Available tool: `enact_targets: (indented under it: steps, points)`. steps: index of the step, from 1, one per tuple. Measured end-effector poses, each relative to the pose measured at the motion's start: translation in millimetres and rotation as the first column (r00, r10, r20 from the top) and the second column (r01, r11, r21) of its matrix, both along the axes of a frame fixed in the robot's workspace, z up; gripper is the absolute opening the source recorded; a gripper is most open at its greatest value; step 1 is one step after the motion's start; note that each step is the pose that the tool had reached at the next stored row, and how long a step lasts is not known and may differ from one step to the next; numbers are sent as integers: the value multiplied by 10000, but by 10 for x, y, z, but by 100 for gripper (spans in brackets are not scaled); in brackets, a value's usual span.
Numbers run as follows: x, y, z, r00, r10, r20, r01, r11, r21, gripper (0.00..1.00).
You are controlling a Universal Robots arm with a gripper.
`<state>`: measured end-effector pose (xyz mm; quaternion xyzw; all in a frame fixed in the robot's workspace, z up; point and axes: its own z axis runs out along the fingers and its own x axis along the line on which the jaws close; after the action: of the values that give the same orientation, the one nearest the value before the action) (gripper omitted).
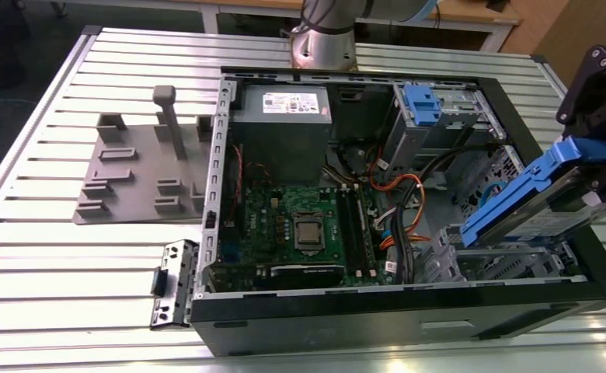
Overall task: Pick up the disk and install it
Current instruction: 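Insert the disk into the insertion slot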
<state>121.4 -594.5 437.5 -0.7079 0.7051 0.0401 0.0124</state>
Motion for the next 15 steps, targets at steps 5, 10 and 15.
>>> enact_targets:
  steps: [5, 10, 15]
  points:
    - [-2, 5, -55, 10000, 0, 0, 0, 10000, 9, 36]
    - [-7, 21, -99, 10000, -1, 0, 1, 10000, 69, 36]
    - [-13, 33, -135, 10000, 0, 0, 0, 9999, 157, 36]
